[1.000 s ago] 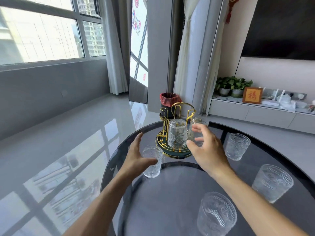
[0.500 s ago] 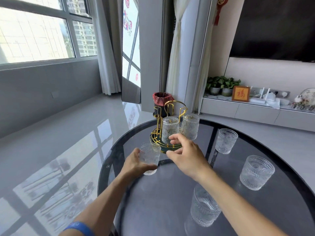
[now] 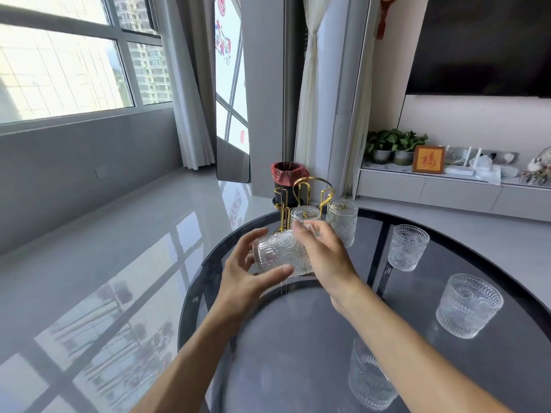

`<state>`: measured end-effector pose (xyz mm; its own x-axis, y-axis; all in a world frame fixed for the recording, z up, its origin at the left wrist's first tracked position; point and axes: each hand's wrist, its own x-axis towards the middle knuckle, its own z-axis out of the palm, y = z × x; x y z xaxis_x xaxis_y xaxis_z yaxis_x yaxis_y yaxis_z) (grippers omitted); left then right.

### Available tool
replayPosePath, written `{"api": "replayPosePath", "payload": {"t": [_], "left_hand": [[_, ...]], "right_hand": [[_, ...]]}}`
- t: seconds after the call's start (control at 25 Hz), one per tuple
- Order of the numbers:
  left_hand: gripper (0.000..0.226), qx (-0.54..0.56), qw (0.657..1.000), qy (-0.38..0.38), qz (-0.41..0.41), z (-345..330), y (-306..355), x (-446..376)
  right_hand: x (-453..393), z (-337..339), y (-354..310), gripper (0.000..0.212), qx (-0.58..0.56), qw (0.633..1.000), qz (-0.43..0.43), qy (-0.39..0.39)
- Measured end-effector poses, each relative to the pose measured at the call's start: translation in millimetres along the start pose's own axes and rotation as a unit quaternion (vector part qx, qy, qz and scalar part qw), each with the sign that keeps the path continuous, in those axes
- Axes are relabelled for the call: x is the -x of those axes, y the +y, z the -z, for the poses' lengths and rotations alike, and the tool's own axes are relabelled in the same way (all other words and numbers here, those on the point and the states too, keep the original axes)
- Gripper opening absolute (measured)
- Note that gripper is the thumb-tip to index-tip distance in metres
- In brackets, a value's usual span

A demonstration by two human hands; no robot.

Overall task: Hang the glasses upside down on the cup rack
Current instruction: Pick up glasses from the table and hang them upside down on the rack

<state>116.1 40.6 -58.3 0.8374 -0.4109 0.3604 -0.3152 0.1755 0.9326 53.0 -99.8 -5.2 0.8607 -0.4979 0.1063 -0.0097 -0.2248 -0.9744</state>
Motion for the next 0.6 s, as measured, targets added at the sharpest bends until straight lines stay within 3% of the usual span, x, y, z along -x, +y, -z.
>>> {"api": "replayPosePath", "payload": {"t": [0.08, 0.2, 0.32, 0.4, 0.6], "left_hand": [[0.074, 0.133, 0.990, 0.017, 0.049, -11.0, -1.8, -2.5], [0.085, 0.223, 0.970, 0.050, 0.078, -20.3, -4.0, -14.1], [0.089, 0.282, 0.950, 0.113, 0.077, -9.8, 2.4, -43.7], [0.082, 0.281, 0.946, 0.148, 0.066, 0.6, 8.0, -70.3], [0.066, 0.235, 0.950, 0.202, 0.047, 0.4, -1.7, -126.1]], "right_hand": [[-4.1, -5.4, -0.1, 0.050, -0.099, 0.995, -0.017, 0.005], [-11.0, -13.4, -3.2, 0.048, -0.145, 0.989, -0.017, -0.015], [-29.6, -8.0, -10.2, 0.034, -0.061, 0.997, 0.036, -0.038], [-52.2, 2.3, -17.9, 0.025, -0.030, 0.997, 0.076, 0.001], [-121.5, 23.7, -20.9, 0.026, 0.123, 0.982, 0.115, 0.080]]}}
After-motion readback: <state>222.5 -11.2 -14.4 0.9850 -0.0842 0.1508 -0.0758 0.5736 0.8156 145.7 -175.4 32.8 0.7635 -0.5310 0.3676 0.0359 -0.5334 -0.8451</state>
